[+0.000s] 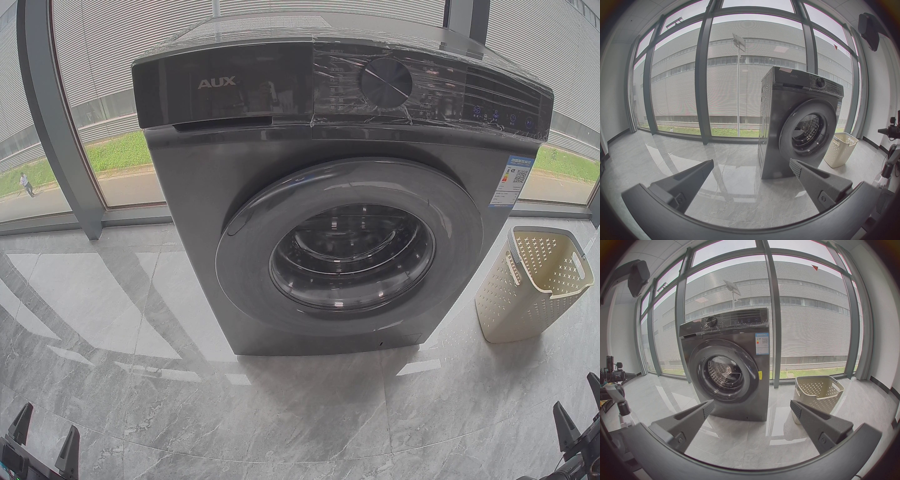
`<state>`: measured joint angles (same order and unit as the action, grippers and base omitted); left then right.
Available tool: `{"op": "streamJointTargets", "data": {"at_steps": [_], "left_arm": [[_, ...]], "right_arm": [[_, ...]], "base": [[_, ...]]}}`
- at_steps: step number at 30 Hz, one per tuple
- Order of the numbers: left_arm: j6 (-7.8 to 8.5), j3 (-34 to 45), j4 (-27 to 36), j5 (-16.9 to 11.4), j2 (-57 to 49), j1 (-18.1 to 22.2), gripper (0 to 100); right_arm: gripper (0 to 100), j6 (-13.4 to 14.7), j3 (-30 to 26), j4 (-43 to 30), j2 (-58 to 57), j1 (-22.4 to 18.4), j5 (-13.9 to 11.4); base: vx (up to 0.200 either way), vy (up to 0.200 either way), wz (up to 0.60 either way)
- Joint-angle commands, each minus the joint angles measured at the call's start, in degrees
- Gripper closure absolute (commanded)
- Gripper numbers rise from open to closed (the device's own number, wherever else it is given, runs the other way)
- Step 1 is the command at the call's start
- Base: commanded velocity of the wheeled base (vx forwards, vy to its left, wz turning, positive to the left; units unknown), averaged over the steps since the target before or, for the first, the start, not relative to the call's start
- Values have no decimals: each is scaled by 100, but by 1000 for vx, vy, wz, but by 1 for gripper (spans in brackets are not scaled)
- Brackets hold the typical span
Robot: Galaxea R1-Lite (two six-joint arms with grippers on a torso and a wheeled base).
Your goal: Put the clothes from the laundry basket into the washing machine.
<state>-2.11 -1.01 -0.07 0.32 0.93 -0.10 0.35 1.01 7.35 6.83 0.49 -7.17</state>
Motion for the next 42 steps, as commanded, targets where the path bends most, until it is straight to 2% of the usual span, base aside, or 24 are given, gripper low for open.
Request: {"op": "streamJointTargets", "data": {"at_steps": [1,4,12,13,14,15,17,19,20,21,22,24,25,26,27,29,30,33,42], "left_arm": [[-18,101,-1,3,-75,1,0],[-9,101,-1,3,-75,1,0],[-9,101,-1,3,-75,1,0],[-9,101,7,3,-75,1,0],[-9,101,7,3,-75,-8,0],[-18,101,-1,3,-75,1,0],[-18,101,-1,3,-75,1,0],[-18,101,-1,3,-75,1,0],[-18,101,-1,3,-75,1,0],[-18,101,7,3,-75,1,0],[-18,101,-1,3,-75,1,0],[-18,101,-1,3,-75,1,0],[-18,101,-1,3,-75,1,0],[-18,101,-1,3,-75,1,0],[-18,101,-1,3,-75,1,0],[-26,101,7,3,-75,1,0],[-18,101,7,12,-75,1,0],[-18,101,7,12,-75,1,0],[-18,101,7,3,-75,1,0]], "right_arm": [[0,44,-101,-32,-683,-31,216],[0,44,-101,-287,-683,-31,277],[0,-9,-101,-269,-683,-31,541],[0,26,-101,-278,-683,-31,726],[0,26,-101,-278,-683,-31,734],[0,44,-101,-287,-683,-31,910],[0,35,-101,-296,-683,-31,1288],[0,-27,-101,-304,-683,-31,1780],[0,-27,-101,-304,-683,-31,1780],[0,-71,-101,-313,-683,-31,2097],[0,-79,-101,-313,-683,-31,2132],[0,-158,-101,-313,-683,-31,2062],[0,-176,-101,-366,-656,-31,1780],[0,-176,-101,-384,-648,-31,1613],[0,9,-101,-594,-639,-31,875],[0,-18,-66,-876,-604,13,444],[0,-44,13,-1008,-533,-5,603],[0,-35,13,-999,-551,-40,734],[0,-62,-13,-928,-568,-31,717]], "base": [[0,0,0],[0,0,0],[0,0,0],[0,0,0],[0,0,0],[0,0,0],[0,0,0],[0,0,0],[0,0,0],[0,0,0],[0,0,0],[0,0,0],[0,0,0],[0,0,0],[0,0,0],[0,0,0],[0,0,0],[0,0,0],[0,0,0]]}}
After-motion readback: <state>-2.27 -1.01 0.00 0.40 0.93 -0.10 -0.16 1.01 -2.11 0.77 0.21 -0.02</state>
